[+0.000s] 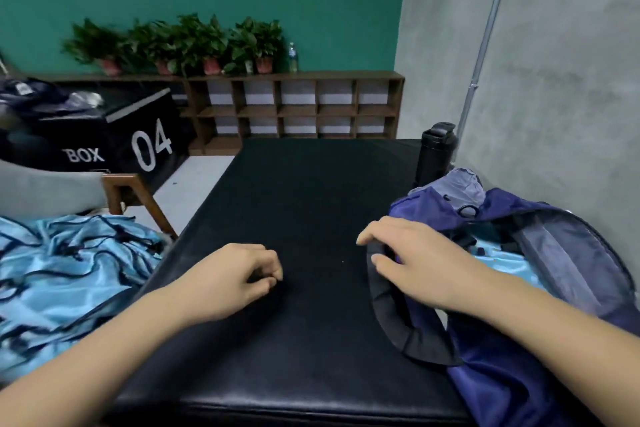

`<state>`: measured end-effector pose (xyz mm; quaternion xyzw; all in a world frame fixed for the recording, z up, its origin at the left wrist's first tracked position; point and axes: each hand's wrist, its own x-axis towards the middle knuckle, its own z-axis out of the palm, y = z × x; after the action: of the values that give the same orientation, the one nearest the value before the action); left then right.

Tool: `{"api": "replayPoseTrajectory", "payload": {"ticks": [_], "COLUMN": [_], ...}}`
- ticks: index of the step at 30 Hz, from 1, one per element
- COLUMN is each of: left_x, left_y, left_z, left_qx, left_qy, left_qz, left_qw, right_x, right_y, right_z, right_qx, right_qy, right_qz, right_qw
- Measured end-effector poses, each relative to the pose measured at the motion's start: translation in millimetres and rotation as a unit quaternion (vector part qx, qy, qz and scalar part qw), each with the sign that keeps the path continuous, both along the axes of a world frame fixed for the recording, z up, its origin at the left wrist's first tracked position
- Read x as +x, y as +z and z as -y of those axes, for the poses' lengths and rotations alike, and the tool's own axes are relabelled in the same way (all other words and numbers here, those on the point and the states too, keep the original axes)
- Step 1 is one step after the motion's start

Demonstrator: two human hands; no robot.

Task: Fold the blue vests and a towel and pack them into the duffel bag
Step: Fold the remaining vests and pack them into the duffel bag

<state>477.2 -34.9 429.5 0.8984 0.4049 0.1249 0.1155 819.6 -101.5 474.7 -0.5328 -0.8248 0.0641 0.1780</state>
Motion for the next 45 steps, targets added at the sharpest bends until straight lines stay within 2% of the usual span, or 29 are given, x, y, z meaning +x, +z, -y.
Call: {"api": "replayPoseTrajectory", "payload": {"ticks": [6,11,17,23,32,36,41,45], "left_x": [-82,-152,-227,-293,-330,-332,-341,-327], "left_y": [-5,-12,-20,-28,-62,-67,-68,-44], "left_z": [13,14,-1,-26,-59,-68,-76,-74], "left_qx": [0.013,0.014,0.035,0.07,0.032,0.025,0.06,0.105], "left_qy": [0.102,0.218,0.326,0.41,0.484,0.532,0.545,0.544], "left_qz": [-0.015,-0.011,-0.031,-0.044,-0.113,-0.089,-0.03,0.041], "left_qw": [0.995,0.976,0.944,0.908,0.867,0.842,0.836,0.831], "right_x": [-84,-143,-190,-203,-205,-204,-204,-204], "right_y": [-43,-84,-108,-121,-123,-122,-123,-122], "right_z": [-17,-22,-22,-18,-13,-13,-12,-12], "right_qx": [-0.075,-0.113,-0.082,-0.031,-0.01,-0.006,-0.003,0.004], "right_qy": [0.062,0.088,0.085,0.057,0.042,0.04,0.04,0.04], "right_qz": [0.007,0.018,0.01,0.016,0.048,0.045,0.039,0.038], "right_qw": [0.995,0.99,0.993,0.998,0.998,0.998,0.998,0.998]}}
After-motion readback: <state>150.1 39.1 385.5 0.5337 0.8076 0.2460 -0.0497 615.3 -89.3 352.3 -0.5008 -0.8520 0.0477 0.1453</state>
